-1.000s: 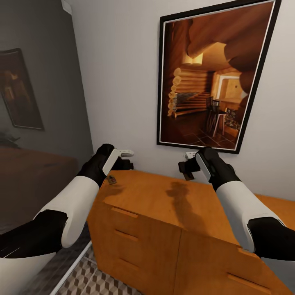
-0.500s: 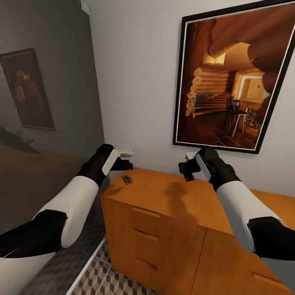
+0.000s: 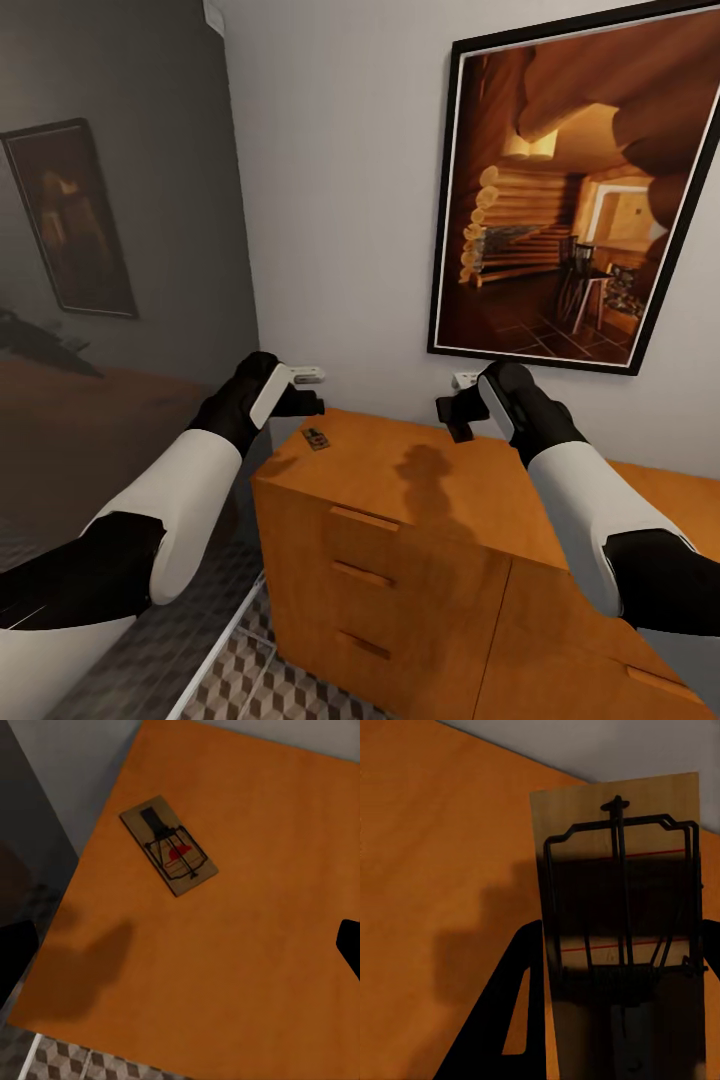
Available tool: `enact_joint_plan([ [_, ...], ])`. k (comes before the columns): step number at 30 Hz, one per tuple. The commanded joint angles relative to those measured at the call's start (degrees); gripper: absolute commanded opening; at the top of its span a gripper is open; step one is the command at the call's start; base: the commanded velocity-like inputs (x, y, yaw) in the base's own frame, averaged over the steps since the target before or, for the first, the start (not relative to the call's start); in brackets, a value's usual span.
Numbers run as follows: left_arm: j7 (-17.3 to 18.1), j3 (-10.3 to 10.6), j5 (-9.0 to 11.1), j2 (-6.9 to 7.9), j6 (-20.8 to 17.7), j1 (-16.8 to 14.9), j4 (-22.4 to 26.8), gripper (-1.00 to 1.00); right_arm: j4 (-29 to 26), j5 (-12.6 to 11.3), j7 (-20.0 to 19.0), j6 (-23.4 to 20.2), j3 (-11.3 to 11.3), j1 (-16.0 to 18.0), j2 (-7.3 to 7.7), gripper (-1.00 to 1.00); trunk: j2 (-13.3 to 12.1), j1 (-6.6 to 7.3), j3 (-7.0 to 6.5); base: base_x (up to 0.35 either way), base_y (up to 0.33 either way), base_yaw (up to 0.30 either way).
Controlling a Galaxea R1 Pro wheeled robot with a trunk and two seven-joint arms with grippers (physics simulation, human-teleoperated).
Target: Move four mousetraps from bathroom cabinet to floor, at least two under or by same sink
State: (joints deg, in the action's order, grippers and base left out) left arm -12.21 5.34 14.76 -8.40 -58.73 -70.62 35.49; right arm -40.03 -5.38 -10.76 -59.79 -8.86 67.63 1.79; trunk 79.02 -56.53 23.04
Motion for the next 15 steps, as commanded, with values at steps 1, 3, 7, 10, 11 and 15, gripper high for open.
enact_joint_plan([
  [1,-0.7,0.2,0.6,-0.02,-0.2,0.0,0.0,1.0,0.0,-0.6,0.2,-0.2,-0.3,0.1,0.07,-1.0,0.0,0.0,0.07,0.0,0.003,0.0],
  [3,-1.3,0.1,0.5,-0.09,-0.1,0.0,-0.1,1.0,0.0,-0.6,0.2,-0.2,-0.3,0.1,0.03,-1.0,0.0,0.0,0.07,0.0,0.002,0.0],
  [7,-4.7,0.1,0.4,-0.46,-0.1,0.0,-0.7,1.0,0.0,-0.6,0.3,-0.2,-0.3,0.1,-0.1,-1.0,0.0,0.0,0.07,0.0,0.0,0.0],
  [10,-9.4,0.0,0.4,-1.2,0.0,0.0,-0.9,1.0,0.0,-0.6,0.3,-0.2,-0.3,0.1,-0.2,-1.0,0.0,0.0,0.07,0.0,0.0,0.0],
  [11,-10.5,0.0,0.4,-1.33,0.2,0.0,-0.9,1.0,0.0,-0.6,0.3,-0.2,-0.3,0.1,-0.2,-1.0,0.0,0.0,0.07,0.0,0.0,0.0],
  [15,-14.2,0.0,0.7,-1.6,2.2,0.0,-1.0,1.0,0.0,-0.6,0.3,-0.2,-0.3,0.1,-0.2,-1.0,0.0,0.0,0.07,0.0,0.0,0.0],
])
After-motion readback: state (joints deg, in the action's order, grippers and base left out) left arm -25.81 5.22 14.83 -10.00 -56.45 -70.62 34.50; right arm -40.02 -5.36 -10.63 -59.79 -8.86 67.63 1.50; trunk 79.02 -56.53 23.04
